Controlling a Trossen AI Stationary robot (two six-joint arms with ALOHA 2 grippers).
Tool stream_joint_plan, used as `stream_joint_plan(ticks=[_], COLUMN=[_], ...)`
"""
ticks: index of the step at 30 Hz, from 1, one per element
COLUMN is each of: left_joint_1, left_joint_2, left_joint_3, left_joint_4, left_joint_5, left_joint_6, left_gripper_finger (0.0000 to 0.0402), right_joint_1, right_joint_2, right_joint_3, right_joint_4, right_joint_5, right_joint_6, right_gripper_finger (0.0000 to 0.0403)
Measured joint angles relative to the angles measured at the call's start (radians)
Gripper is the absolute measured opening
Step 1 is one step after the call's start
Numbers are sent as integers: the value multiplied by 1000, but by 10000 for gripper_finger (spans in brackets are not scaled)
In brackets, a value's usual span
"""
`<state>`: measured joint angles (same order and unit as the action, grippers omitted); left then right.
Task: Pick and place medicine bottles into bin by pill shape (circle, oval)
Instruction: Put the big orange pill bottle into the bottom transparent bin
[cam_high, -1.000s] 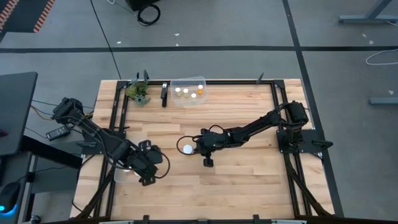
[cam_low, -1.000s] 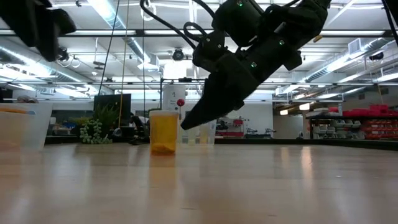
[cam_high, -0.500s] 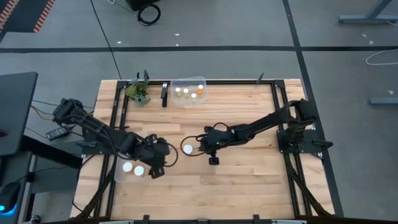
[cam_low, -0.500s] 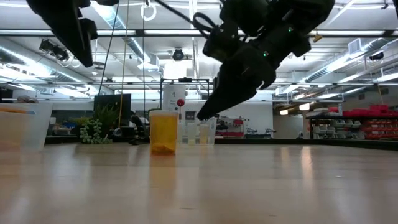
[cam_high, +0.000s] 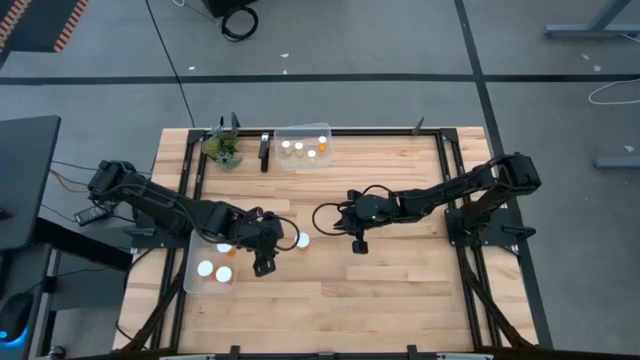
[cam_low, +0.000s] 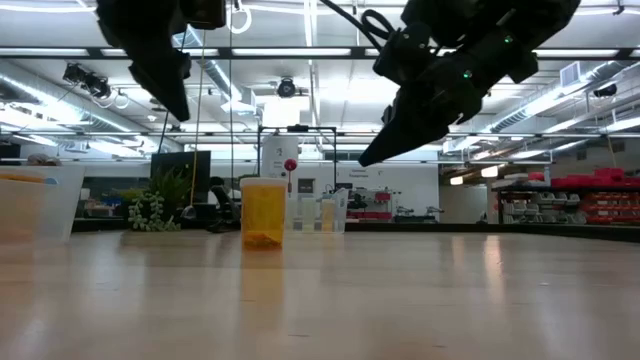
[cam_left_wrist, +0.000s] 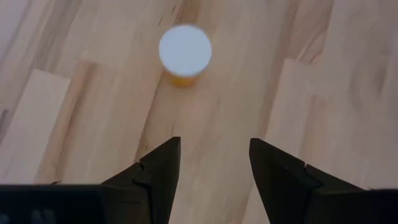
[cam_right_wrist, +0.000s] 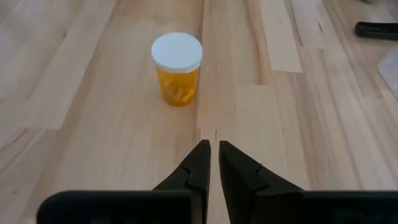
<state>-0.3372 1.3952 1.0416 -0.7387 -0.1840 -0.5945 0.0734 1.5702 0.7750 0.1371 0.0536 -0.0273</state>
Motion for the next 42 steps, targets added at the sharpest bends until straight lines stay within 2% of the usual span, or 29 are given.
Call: stream_joint_plan(ticks=[14, 19, 25, 30, 36, 42], left_joint_1=[90, 101, 101, 118, 153, 195], left_joint_2=[0, 0, 0, 26, 95, 130], left_joint_3=[6, 7, 7, 7, 6, 6], left_joint_4=[82, 205, 309, 379, 379, 368], left_joint_5=[25, 6, -102, -141, -97, -35], left_joint_6=[71, 235, 449, 465, 449, 449], left_gripper_finger=[201, 202, 216, 243, 270, 269], right_joint_1=[-23, -28, -29, -33, -93, -137], right_joint_2=[-216, -251, -257, -258, -263, -279], right_joint_3=[-153, -188, -206, -207, -207, -207], right_joint_4=[18, 23, 21, 9, 1, -11], right_joint_5=[36, 39, 55, 55, 30, 9], right_joint_6=[-10, -12, -30, -56, -81, -82], right_gripper_finger=[41, 41, 41, 41, 41, 41])
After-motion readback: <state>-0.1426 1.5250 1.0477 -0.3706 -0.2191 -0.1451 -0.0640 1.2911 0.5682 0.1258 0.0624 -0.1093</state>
